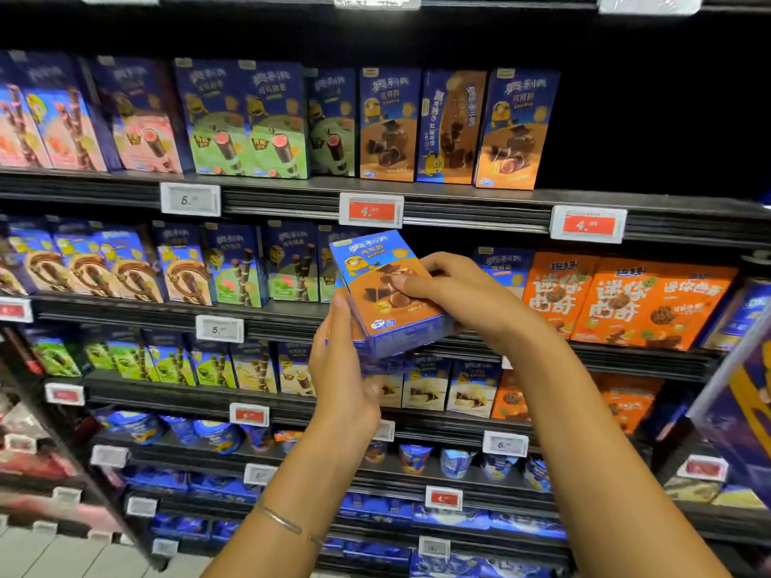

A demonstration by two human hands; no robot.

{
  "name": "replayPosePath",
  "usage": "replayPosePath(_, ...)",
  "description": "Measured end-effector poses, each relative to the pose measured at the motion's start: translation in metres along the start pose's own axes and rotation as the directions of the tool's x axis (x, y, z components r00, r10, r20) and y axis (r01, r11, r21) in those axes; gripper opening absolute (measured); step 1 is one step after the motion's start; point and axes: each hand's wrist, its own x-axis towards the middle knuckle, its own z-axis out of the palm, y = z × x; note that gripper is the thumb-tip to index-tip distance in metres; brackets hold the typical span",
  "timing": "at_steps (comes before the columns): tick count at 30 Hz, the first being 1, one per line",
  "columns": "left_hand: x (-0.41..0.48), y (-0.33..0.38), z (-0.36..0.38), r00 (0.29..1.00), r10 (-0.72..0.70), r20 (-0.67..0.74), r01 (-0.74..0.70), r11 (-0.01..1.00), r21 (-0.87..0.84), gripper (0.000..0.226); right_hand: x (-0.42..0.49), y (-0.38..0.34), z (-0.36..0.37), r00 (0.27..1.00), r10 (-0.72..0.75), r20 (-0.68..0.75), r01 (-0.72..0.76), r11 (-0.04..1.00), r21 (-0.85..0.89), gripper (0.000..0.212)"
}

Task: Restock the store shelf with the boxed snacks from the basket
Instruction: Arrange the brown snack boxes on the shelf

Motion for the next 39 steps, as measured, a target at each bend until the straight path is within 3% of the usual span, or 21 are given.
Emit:
replayPosePath(7,-0.005,0.004,-0.015,0.996,-0.022,-0.084,0.018,0.999,-0.042,0.04,0.003,-0.018,-0.005,0.993,-0.105,-0.052,0.115,0.958,0.262,0.019)
replayPosePath(11,-0.007,0.008,-0.022,0.995,0.017,-0.097,-0.025,0.997,-0.078,0.042,0.026,-0.042,-0.015,0.96,-0.142,-0.242,0.245,0.846,0.474,0.017)
replayPosePath(14,-0.007,0.011,-0.024,0.994,0.054,-0.095,-0.063,0.994,-0.094,0.04,0.051,-0.059,-0.025,0.89,-0.207,-0.407,0.37,0.85,0.376,0.028)
replayPosePath(17,-0.008,0.016,-0.023,0.992,0.084,-0.09,-0.092,0.991,-0.093,0.033,0.078,-0.068,-0.032,0.84,-0.221,-0.496,0.38,0.892,0.246,0.039)
replayPosePath(21,-0.005,0.024,-0.022,0.99,0.117,-0.082,-0.125,0.987,-0.1,0.029,0.11,-0.078,-0.037,0.85,-0.159,-0.502,0.333,0.901,0.279,0.052)
replayPosePath(25,-0.003,0.031,-0.02,0.986,0.149,-0.076,-0.157,0.982,-0.108,0.025,0.125,-0.085,-0.034,0.849,-0.175,-0.499,0.38,0.858,0.345,0.055)
replayPosePath(30,-0.003,0.042,-0.013,0.98,0.19,-0.051,-0.195,0.973,-0.127,0.028,0.136,-0.084,-0.021,0.766,-0.23,-0.601,0.432,0.876,0.215,0.05)
replayPosePath(33,0.0,0.048,-0.009,0.978,0.206,-0.042,-0.209,0.969,-0.133,0.03,0.14,-0.078,-0.018,0.749,-0.254,-0.612,0.435,0.885,0.166,0.042)
replayPosePath(39,0.004,0.06,-0.007,0.963,0.269,-0.026,-0.269,0.949,-0.167,0.028,0.148,-0.078,-0.016,0.741,-0.224,-0.633,0.443,0.871,0.211,0.046)
